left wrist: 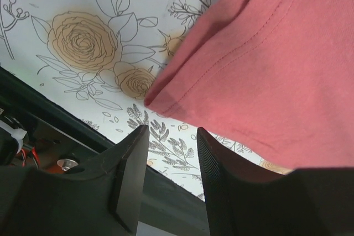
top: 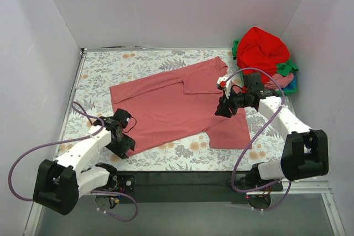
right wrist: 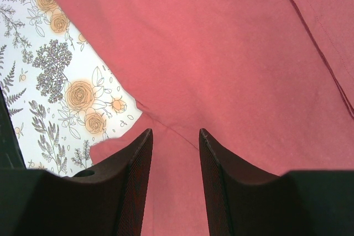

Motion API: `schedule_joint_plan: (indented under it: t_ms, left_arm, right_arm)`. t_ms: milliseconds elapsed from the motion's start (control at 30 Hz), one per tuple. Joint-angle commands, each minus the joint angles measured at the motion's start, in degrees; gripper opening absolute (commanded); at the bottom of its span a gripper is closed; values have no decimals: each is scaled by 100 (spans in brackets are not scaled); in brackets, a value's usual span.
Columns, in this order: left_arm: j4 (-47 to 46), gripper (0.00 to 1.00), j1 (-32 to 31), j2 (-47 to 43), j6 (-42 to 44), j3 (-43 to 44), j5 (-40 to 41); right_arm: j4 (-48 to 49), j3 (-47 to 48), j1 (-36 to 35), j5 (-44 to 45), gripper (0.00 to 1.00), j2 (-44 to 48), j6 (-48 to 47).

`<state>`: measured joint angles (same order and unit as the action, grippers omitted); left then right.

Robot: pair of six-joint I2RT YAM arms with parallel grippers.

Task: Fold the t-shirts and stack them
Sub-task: Fold the tshirt

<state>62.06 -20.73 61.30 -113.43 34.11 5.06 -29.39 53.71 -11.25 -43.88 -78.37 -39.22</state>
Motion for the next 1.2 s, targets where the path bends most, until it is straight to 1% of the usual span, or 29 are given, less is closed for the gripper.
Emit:
schedule_joint_plan:
  t_ms: [0,200,400,767,800,833,867,933,967,1167]
  left_arm:
    - [-203,38,34,189,-329,-18,267]
    - [-388,34,52,392,-320,-88,294]
    - [-432,34,52,330,-329,-255,259]
    - [-476,34,52,488,-355,-291,241]
    - [-493,33,60,497,-356,-308,232]
    - [-519,29,60,497,-364,-326,250]
    - [-528,19,60,488,-364,-335,250]
    - [-529,10,69,445,-364,-326,267]
    - [-529,7,69,427,-356,-326,276]
    - [-476,2,78,287,-207,-151,320]
  right_arm:
    - [100,-10,35,-60,46,-12,-59]
    - [91,-10,61,-68,46,-38,-59]
    - [100,-10,79,-68,46,-47,-59]
    - [91,-1,122,-68,46,-38,-68]
    - [82,-1,123,-68,46,-38,-59]
    - [74,16,131,-68,46,-29,-68]
    - [82,8,140,-68,46,-38,-68]
    - [73,8,149,-77,46,-21,-68]
    - [65,8,158,-77,46,-29,-68]
    - [56,16,184,-86,46,-12,-85]
